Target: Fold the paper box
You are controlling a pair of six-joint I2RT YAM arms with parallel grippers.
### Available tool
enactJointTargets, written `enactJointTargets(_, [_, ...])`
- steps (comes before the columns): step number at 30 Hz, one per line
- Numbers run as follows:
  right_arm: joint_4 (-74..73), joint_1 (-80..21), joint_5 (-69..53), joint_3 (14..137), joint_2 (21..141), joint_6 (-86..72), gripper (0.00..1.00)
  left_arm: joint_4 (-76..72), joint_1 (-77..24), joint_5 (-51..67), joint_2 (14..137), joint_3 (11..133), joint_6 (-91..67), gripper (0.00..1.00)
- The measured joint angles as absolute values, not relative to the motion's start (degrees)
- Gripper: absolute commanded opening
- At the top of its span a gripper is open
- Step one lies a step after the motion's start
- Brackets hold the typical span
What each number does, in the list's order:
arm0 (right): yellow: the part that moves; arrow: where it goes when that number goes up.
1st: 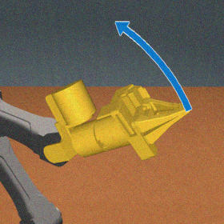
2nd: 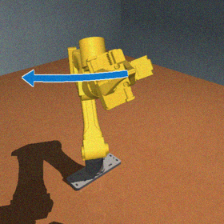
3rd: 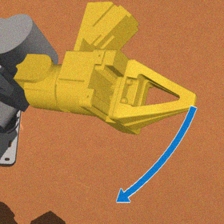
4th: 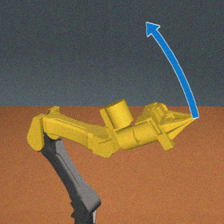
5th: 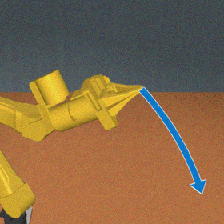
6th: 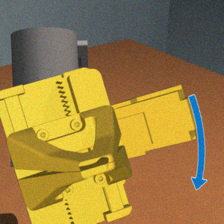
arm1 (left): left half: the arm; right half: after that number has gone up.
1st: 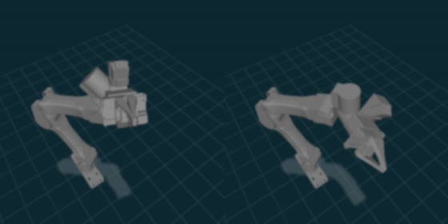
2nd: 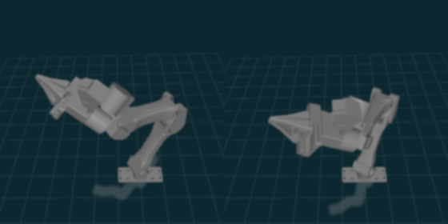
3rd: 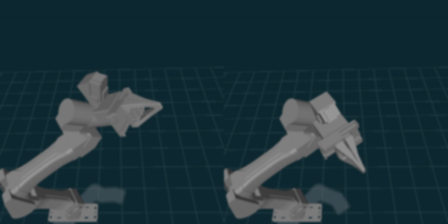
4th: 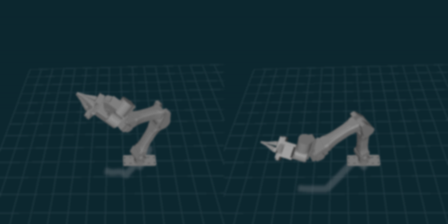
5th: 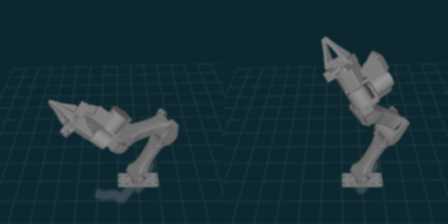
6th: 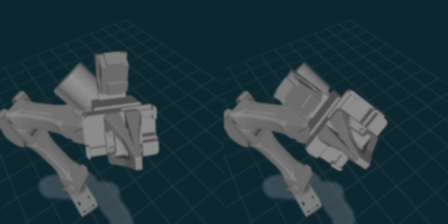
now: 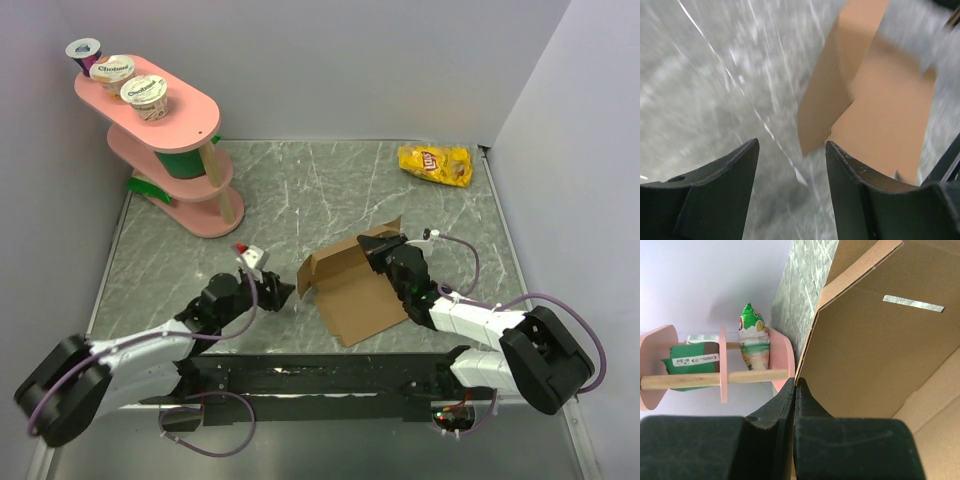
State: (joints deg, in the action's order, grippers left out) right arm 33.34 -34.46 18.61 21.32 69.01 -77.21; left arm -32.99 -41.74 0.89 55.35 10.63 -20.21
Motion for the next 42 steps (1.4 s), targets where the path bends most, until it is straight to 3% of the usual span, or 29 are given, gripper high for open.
enactJointTargets(9, [32.97,-34.46,18.57,21.32,68.75,-76.86,0.0,-36.25,-41.69,8.12,67.09,12.84,-19.29,0.58])
enactJointTargets(12, [32.97,-34.46,18.52,21.32,68.75,-76.79,0.0,-39.35,-41.69,9.37,69.41,13.93,-18.81,0.48])
enactJointTargets(16, [32.97,-34.46,18.44,21.32,68.75,-76.58,0.0,-42.76,-41.69,10.59,72.66,15.11,-18.28,0.26])
enactJointTargets(24, [32.8,-34.06,19.31,21.39,68.77,-75.96,0.0,-42.24,-42.96,9.74,74.96,18.15,-18.83,0.01])
enactJointTargets(36, [31.97,-37.17,28.12,21.04,67.11,-75.13,0.0,-31.51,-54.02,-11.55,80.73,29.08,-32.58,0.01])
enactJointTargets(42, [29.1,-38.26,32.84,21.04,65.28,-75.13,0.0,-25.93,-54.92,-16.49,83.4,33.95,-37.74,0.01])
